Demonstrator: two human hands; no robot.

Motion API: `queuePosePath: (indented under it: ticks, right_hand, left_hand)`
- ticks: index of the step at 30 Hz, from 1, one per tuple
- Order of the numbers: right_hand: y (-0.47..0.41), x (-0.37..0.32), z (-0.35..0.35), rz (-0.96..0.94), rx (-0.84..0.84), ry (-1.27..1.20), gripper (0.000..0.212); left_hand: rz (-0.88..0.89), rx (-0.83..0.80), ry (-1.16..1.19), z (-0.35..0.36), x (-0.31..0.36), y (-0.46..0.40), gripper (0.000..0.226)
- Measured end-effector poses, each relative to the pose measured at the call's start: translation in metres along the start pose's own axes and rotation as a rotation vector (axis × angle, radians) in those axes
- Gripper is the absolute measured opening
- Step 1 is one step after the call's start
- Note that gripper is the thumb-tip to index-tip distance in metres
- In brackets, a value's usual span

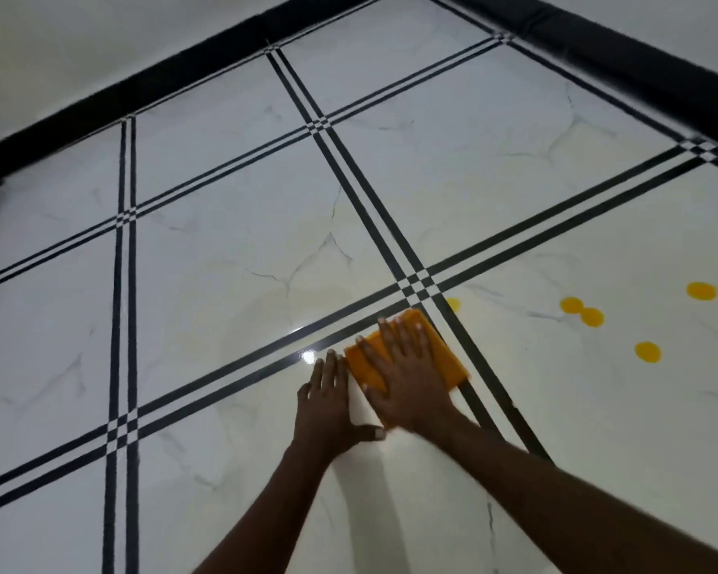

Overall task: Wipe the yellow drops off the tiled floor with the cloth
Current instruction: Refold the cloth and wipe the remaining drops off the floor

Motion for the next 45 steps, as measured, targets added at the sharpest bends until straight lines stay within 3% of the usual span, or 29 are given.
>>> queuePosePath:
  ticks: [2,4,6,8,10,13,15,17,21,25,27,31,35,38,39,43,45]
  right_hand:
    - [-0.037,0.044,-0.009,0.055,-0.023,0.015,0.077]
    - [-0.048,0.123,-0.029,0.302,0.029,0.048,0.076]
    - [-0.017,0.175,-0.051,0.505,0.130,0.056,0.075]
    - [0.036,0.178,-0.058,0.630,0.175,0.048,0.077]
    - [0.068,0.134,-0.047,0.622,0.154,0.038,0.081]
    - [0.027,0.073,-0.025,0.361,0.091,0.001,0.083]
    - [-0.016,0.072,-0.026,0.225,0.056,0.008,0.080]
    - [-0.024,0.122,-0.034,0.302,0.050,0.030,0.078]
    - [0.073,0.252,-0.072,0.640,0.143,0.128,0.075]
    - [0.150,0.284,-0.087,0.821,0.143,0.181,0.077]
    - [0.137,0.264,-0.075,0.795,0.140,0.172,0.078]
    - [0.071,0.205,-0.063,0.481,0.083,0.057,0.079]
    - [0.064,0.220,-0.067,0.447,0.031,0.070,0.077]
    - [0.056,0.244,-0.078,0.397,0.041,0.057,0.076]
    - [0.055,0.264,-0.082,0.416,0.052,0.066,0.075]
    - [0.122,0.390,-0.118,0.791,0.148,0.133,0.074]
    - [0.166,0.400,-0.123,0.911,0.178,0.134,0.074]
  left_hand:
    - [-0.015,-0.043,-0.004,0.004,-0.003,-0.004,0.143]
    - [-0.011,-0.060,-0.006,0.006,0.002,-0.006,0.144]
    - [-0.016,-0.056,0.011,0.005,0.004,-0.008,0.144]
    - [-0.025,-0.049,0.043,0.004,0.010,-0.008,0.142]
    - [-0.011,-0.057,0.067,0.002,0.024,-0.007,0.140]
    - [0.084,-0.080,0.021,0.005,0.050,-0.010,0.141]
    - [0.105,-0.040,0.011,0.002,0.057,-0.015,0.143]
    - [0.132,0.029,0.042,0.001,0.069,-0.026,0.144]
    - [0.332,0.037,0.056,-0.003,0.152,-0.039,0.137]
    - [0.400,-0.058,-0.056,-0.006,0.210,-0.061,0.136]
    - [0.371,-0.086,-0.148,-0.007,0.218,-0.071,0.140]
    - [0.335,-0.177,-0.266,-0.016,0.217,-0.066,0.142]
    - [0.320,-0.250,-0.299,-0.020,0.224,-0.072,0.146]
    - [0.321,-0.196,-0.325,-0.015,0.219,-0.075,0.147]
    - [0.334,-0.170,-0.315,-0.011,0.217,-0.077,0.146]
    - [0.350,-0.129,-0.339,-0.011,0.220,-0.077,0.146]
    - [0.327,-0.162,-0.327,-0.011,0.223,-0.077,0.150]
Point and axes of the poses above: each hand's wrist, its own y-axis away from the middle knuckle, its own z-axis out of the palm, x = y × z, the point moved 10 cm from there along -y, towards the middle knuckle, and after that the axes turned 2 degrees about x, right-handed, at the moved point
